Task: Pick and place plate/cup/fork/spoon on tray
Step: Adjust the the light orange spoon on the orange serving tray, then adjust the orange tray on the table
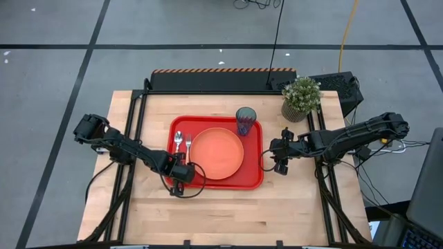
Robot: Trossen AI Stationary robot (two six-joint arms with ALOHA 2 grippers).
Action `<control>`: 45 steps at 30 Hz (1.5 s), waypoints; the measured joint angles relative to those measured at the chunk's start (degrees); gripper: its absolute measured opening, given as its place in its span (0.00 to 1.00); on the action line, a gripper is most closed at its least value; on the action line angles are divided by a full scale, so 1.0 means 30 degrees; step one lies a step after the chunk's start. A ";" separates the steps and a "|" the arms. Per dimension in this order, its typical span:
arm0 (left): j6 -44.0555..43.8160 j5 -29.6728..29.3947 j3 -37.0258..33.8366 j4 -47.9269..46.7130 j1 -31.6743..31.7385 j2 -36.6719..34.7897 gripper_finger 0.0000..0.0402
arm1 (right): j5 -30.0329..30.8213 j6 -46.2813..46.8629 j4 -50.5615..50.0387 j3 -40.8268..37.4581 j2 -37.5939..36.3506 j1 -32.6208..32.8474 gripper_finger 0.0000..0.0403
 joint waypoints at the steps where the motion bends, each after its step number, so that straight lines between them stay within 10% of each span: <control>1: 0.0001 0.0000 0.0000 0.0000 0.0007 0.0000 0.06 | 0.0000 0.0000 0.0000 0.0000 0.0000 0.0000 0.38; 38: 0.0456 -0.0892 0.2924 -0.4013 0.0051 -0.0022 0.06 | 0.0000 -0.0006 0.0000 0.0000 0.0000 0.0000 0.38; 45: 0.1602 -0.4041 0.4380 -0.7374 0.0533 -0.0022 0.06 | 0.0002 -0.0616 0.0212 -0.0007 0.0000 0.0000 0.38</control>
